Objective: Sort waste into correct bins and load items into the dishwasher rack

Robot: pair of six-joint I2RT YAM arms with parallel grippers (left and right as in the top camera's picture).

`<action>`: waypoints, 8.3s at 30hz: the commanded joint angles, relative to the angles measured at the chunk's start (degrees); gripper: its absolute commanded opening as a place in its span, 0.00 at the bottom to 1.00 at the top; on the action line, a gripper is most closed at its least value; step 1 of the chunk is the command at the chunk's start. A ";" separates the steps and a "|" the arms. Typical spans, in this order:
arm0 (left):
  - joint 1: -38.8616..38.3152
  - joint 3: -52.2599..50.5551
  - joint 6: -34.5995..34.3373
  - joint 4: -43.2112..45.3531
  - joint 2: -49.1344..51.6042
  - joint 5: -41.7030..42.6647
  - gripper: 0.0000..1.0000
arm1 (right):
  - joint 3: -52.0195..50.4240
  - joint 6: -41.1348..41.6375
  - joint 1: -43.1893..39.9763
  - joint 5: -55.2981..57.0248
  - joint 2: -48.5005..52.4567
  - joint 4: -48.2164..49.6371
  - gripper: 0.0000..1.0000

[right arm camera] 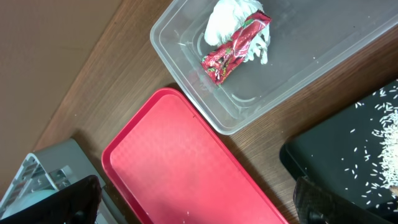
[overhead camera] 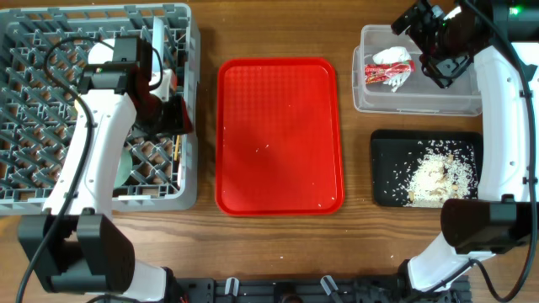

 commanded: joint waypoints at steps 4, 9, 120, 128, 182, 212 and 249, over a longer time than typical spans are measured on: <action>0.00 2.40 -6.25 -5.53 -14.75 6.32 1.00 | 0.37 -0.57 0.07 0.96 -0.13 0.11 1.00; -1.90 2.03 -8.83 -11.80 -23.85 6.32 1.00 | 0.37 -0.57 0.07 0.96 -0.13 0.11 1.00; 3.37 -82.51 -6.95 67.23 -95.10 -2.58 1.00 | 0.37 -0.70 0.22 3.43 -0.94 0.09 1.00; 3.37 -82.51 -6.95 67.23 -95.10 -2.58 1.00 | 0.37 -0.79 4.87 17.27 -11.02 -2.25 1.00; 3.37 -82.49 -6.95 67.23 -94.99 -2.58 1.00 | -116.37 -27.56 5.60 1.75 -99.25 83.95 1.00; 3.37 -82.49 -6.95 67.23 -94.99 -2.58 1.00 | -120.72 -42.75 -2.89 2.82 -105.72 78.36 1.00; 3.37 -82.49 -6.95 67.23 -94.99 -2.58 1.00 | -120.72 -42.73 -2.86 2.80 -105.46 78.42 1.00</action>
